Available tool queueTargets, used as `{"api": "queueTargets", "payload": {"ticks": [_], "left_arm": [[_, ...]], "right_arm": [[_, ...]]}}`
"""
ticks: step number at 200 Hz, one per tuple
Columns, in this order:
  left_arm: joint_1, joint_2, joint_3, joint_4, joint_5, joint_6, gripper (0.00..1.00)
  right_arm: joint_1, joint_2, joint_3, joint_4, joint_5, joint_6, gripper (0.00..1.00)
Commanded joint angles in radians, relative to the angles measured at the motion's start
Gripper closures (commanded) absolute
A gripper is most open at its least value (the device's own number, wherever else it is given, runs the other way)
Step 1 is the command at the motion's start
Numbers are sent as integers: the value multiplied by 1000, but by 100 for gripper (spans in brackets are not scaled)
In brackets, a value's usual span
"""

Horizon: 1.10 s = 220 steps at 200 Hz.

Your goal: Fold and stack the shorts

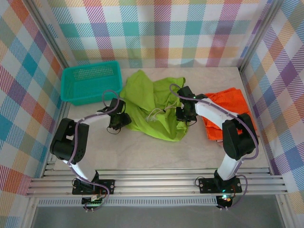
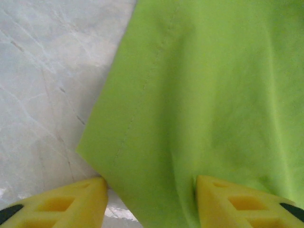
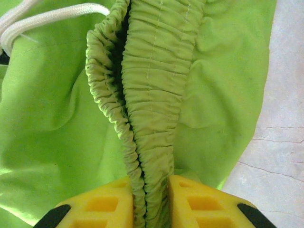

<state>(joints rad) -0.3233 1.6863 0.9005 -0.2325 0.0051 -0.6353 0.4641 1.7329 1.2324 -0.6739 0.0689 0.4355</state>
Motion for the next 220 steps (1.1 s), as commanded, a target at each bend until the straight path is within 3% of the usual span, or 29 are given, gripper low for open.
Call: {"api": "queueTargets", "payload": {"ticks": [1, 37, 89, 127, 172, 220], "left_arm": [[7, 65, 28, 58, 0, 7, 54], [7, 91, 70, 44, -21, 7, 70], [7, 123, 182, -9, -34, 42, 100], [7, 102, 231, -74, -46, 65, 100], [12, -137, 304, -280, -125, 136, 100], [17, -335, 500, -528, -231, 240, 100]], "right_arm": [[-2, -29, 11, 3, -22, -6, 76], [-2, -35, 16, 5, -32, -14, 78], [-1, -44, 13, 2, -41, -32, 78], [-2, -70, 15, 2, -50, -42, 79], [-52, -195, 27, -22, -128, -25, 83], [-91, -345, 20, -89, -164, -24, 88]]}}
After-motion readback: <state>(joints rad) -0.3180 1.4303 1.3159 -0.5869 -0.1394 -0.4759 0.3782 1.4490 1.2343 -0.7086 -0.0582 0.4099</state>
